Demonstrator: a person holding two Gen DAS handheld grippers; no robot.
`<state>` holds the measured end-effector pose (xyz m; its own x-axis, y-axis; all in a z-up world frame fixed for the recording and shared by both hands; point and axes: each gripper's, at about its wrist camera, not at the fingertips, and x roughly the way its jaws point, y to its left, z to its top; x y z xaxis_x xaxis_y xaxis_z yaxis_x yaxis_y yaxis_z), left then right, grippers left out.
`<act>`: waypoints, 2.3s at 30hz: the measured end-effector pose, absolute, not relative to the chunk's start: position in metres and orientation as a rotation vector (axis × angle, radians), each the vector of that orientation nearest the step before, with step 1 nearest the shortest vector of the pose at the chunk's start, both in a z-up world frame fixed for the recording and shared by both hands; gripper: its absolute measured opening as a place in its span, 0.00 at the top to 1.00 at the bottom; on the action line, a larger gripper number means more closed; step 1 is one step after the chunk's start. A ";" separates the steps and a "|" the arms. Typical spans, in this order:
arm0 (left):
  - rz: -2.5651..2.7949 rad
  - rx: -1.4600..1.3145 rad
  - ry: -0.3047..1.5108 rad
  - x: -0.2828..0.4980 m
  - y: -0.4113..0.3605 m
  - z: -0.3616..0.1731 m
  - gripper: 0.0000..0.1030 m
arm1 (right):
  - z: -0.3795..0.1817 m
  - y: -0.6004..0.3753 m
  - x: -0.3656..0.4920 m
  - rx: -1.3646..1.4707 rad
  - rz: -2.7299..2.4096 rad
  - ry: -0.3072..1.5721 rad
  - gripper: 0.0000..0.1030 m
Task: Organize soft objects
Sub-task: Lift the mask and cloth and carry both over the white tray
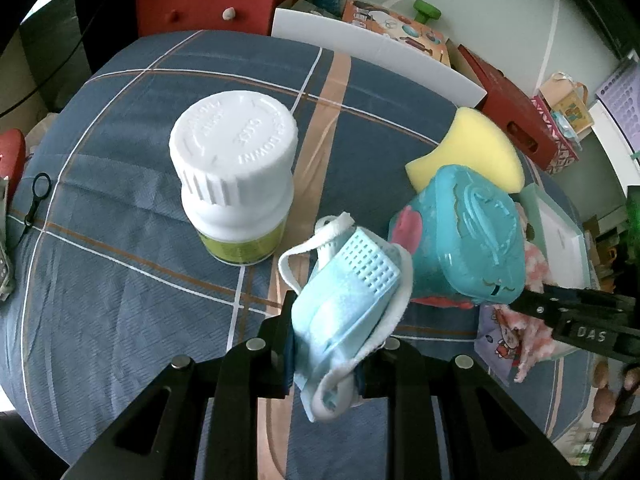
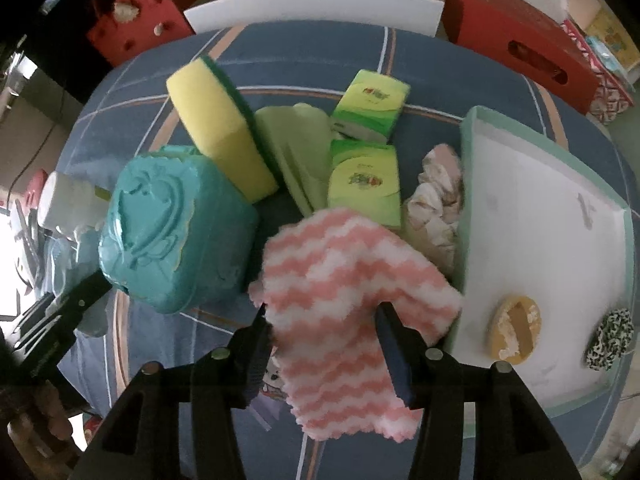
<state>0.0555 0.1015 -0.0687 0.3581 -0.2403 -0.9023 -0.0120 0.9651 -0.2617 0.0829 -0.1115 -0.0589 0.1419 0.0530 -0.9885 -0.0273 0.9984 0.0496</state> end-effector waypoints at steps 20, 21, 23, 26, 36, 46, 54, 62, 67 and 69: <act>-0.147 -0.242 1.199 0.055 0.102 -0.069 0.78 | -0.048 -0.125 0.071 -0.089 0.032 1.370 0.86; -0.146 -0.243 1.197 0.055 0.102 -0.069 0.78 | -0.043 -0.128 0.070 -0.080 0.031 1.361 0.86; -0.146 -0.244 1.191 0.054 0.103 -0.067 0.78 | -0.032 -0.135 0.068 -0.040 0.035 1.339 0.87; -0.149 -0.245 1.173 0.051 0.104 -0.060 0.78 | -0.015 -0.143 0.061 -0.002 0.043 1.307 0.86; -0.175 -0.249 1.085 0.039 0.106 -0.030 0.78 | 0.039 -0.165 0.042 0.063 0.052 1.217 0.87; -0.226 -0.170 1.016 0.043 0.074 0.005 0.78 | 0.055 -0.209 0.039 0.104 -0.012 1.174 0.86; -0.353 -0.046 1.004 0.063 0.006 0.031 0.78 | 0.059 -0.272 0.043 0.135 -0.139 1.160 0.86; -0.514 0.049 0.997 0.085 -0.086 0.039 0.78 | 0.053 -0.338 0.047 0.163 -0.262 1.156 0.86; -0.590 0.081 0.997 0.095 -0.141 0.025 0.78 | 0.042 -0.380 0.051 0.187 -0.329 1.161 0.86; -0.614 0.095 0.999 0.097 -0.159 0.019 0.78 | 0.037 -0.390 0.052 0.196 -0.349 1.170 0.86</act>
